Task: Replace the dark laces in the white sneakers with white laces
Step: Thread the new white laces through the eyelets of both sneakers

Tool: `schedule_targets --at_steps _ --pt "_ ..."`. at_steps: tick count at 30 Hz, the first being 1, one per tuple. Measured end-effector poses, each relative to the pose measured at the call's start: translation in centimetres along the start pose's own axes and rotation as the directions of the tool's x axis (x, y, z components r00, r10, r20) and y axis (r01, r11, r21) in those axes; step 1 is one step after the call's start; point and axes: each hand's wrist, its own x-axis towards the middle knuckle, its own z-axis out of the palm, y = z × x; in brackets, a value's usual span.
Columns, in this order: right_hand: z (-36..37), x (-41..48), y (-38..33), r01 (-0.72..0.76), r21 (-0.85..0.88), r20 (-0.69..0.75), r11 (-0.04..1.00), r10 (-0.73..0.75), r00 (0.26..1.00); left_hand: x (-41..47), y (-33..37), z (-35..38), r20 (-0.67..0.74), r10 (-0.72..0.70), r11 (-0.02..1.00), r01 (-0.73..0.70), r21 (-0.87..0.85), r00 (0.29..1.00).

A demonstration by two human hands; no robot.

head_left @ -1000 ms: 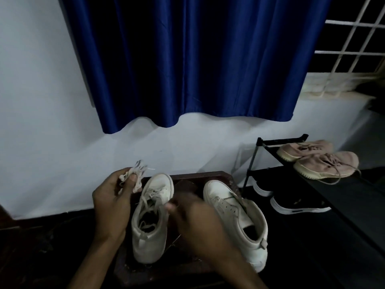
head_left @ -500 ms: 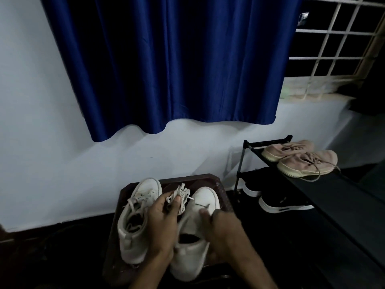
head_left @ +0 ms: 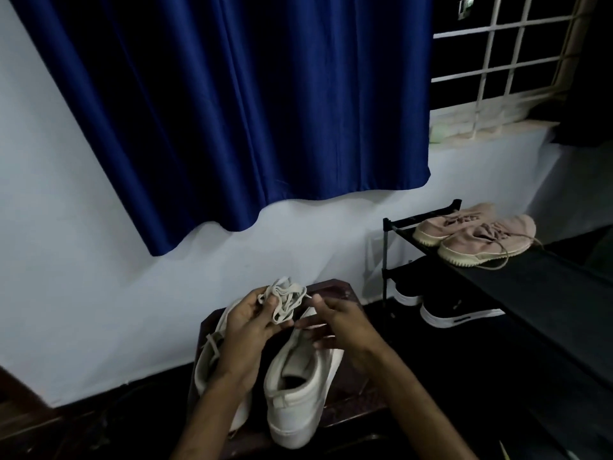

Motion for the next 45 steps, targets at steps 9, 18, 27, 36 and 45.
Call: schedule_targets --at_steps 9,18,27,36,45 --pt "0.3 3.5 -1.9 -0.012 0.296 -0.108 0.955 0.046 0.993 0.8 0.0 -1.6 0.045 0.046 0.952 -0.058 0.301 0.998" --pt "-7.5 4.9 -6.7 0.489 0.558 -0.51 0.671 -0.188 0.839 3.9 1.8 -6.1 -0.47 0.271 0.861 0.007 0.509 0.84" --pt "-10.0 3.8 -0.7 0.316 -0.636 -0.069 0.704 -0.459 0.886 1.7 0.6 -1.8 0.006 0.394 0.199 -0.091 0.976 0.919" --pt "-8.8 5.1 4.0 0.252 -0.614 -0.106 0.748 -0.395 0.913 1.8 -2.5 3.0 0.161 -0.054 0.305 -0.138 0.942 0.985" --pt "-8.4 4.3 6.3 0.251 -0.266 0.004 0.931 -0.259 0.966 3.0 -4.8 2.1 0.152 -0.271 0.737 0.103 0.668 0.95"
